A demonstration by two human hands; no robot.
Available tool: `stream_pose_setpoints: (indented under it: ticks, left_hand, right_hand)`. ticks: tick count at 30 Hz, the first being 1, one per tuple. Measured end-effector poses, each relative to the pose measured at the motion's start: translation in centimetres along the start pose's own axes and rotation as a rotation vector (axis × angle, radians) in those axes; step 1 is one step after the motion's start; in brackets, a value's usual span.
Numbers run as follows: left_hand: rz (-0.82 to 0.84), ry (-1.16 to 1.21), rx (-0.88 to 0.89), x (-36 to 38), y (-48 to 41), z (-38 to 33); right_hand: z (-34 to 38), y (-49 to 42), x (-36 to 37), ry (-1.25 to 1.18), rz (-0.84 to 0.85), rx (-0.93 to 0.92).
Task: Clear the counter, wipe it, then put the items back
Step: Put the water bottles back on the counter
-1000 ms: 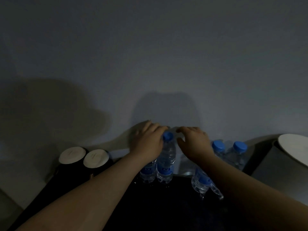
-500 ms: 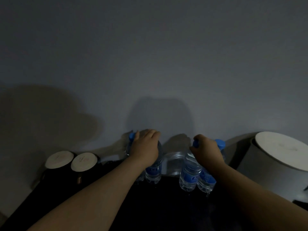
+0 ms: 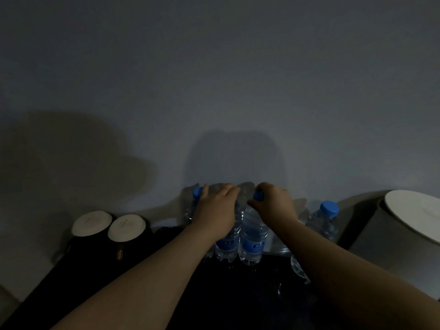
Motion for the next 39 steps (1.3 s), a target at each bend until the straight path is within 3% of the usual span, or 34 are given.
stream_pose_setpoints:
  ticks: [6,13,25,29,33,36,39]
  left_hand:
    - [0.005,-0.005,-0.006,0.0,0.0,0.0]
    - [0.057,-0.041,-0.009,0.0,-0.1,-0.3]
    - [0.071,-0.171,-0.038,-0.2,0.3,-0.9]
    - [-0.022,-0.161,0.006,-0.4,0.1,-3.3]
    - [0.017,-0.102,0.108,0.7,0.0,-6.0]
    - [0.068,-0.121,0.13,1.4,0.0,-6.9]
    - [0.077,-0.097,0.129,1.6,-0.2,-7.1]
  right_hand:
    - [0.1,-0.2,0.1,-0.002,0.008,0.011]
    - [-1.1,0.1,0.2,0.05,0.133,0.069]
    - [-1.7,0.8,0.0,0.023,0.154,0.065]
    - [-2.5,1.2,-2.9,0.15,0.008,-0.007]
    - [-5.4,2.1,-6.0,0.299,-0.122,0.003]
    - [-8.2,2.4,-6.3,0.376,-0.004,0.09]
    - [-9.5,2.5,-6.4,0.305,0.029,0.154]
Point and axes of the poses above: each hand's wrist, its own y-axis away from the middle knuckle, its own x-axis out of the palm, z = x × y, the point moved 7 cm from there along -y, towards the middle knuckle, and after that the axes turned 5 degrees about -z, right-handed, at the moved point
